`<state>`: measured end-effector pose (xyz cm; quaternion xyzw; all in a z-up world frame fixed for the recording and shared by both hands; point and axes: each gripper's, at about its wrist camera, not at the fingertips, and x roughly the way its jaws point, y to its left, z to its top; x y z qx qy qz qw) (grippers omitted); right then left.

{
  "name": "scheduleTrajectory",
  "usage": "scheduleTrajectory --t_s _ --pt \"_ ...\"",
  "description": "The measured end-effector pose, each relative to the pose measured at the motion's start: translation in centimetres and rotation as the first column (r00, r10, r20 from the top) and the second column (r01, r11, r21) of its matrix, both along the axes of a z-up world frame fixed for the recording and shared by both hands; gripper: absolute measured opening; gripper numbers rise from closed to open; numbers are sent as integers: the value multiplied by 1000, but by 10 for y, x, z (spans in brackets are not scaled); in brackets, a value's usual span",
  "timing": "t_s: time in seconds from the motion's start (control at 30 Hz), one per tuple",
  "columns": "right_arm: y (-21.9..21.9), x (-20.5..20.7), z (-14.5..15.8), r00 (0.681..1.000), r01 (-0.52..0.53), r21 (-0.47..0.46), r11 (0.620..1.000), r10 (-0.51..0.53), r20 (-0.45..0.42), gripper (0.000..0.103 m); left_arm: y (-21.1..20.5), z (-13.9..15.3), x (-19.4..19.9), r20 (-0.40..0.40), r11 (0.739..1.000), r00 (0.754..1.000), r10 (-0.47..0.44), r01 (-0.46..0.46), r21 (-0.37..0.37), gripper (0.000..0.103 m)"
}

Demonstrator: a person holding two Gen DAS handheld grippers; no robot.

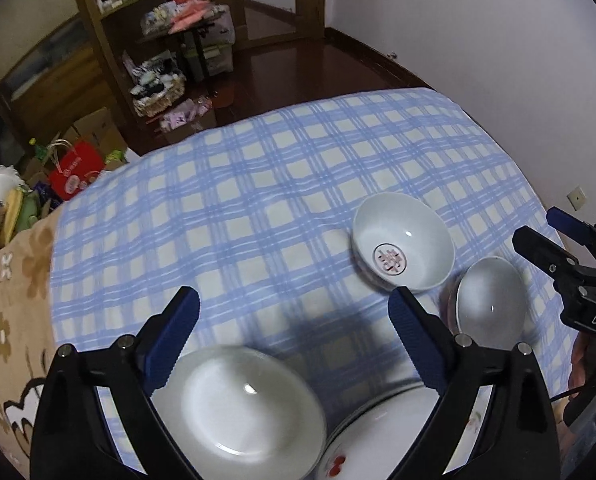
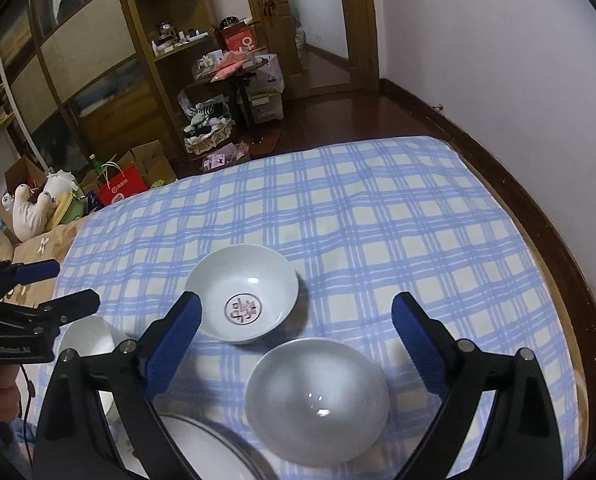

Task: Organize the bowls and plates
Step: 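Move both grippers to the white bowl with red printed character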

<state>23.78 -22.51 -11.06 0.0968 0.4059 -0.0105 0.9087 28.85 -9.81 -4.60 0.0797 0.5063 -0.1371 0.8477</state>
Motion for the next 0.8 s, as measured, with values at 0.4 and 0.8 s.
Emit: scheduleTrajectory --t_s 0.4,0.8 --pt "-26 35 -31 1000 12 87 996 -10 -20 100 -39 -44 32 -56 999 997 -50 49 -20 94" --pt "-31 66 -75 992 23 222 975 6 -130 100 -56 -85 51 -138 999 989 -43 45 8 94"
